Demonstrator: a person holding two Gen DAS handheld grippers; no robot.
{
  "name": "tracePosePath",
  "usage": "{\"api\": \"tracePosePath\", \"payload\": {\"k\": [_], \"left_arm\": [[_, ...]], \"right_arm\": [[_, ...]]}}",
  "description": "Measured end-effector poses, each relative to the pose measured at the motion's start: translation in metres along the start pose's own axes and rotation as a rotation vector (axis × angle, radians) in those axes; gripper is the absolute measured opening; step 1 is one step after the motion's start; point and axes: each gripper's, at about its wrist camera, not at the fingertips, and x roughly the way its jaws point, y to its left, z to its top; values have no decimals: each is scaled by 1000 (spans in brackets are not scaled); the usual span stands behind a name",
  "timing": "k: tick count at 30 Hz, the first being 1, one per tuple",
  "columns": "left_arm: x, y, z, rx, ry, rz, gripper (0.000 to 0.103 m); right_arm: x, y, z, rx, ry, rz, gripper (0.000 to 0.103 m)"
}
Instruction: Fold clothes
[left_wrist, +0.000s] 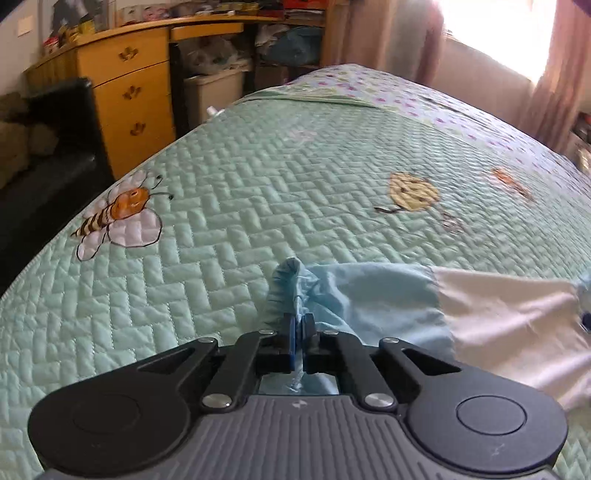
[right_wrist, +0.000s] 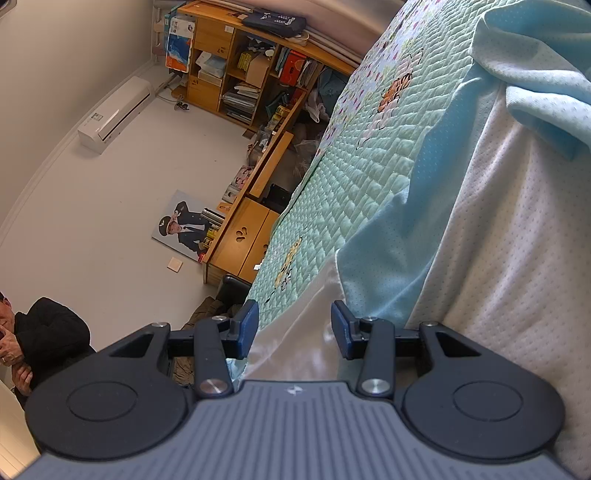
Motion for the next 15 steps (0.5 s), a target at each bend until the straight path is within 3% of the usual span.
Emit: {"api": "tracePosePath", "payload": {"k": [3,9,11,13,15], "left_arm": [[-24,8,-6,14,-29,-35,2],[-31,37,-21,-4,17,38,6],[-26,37,-26,8,39,54,12],[-28,39,-26,-50,10,80,31],[-30,41,-25,-111,-20,108,43]], "right_arm": [[1,0,0,2,0,1,45],[2,3,-1,-13,6,-10,46],[1,5,-2,-25,12,-9,49],[2,9,-2,-51,26,-1,58],[3,17,-3,-85,54,8,65]]}}
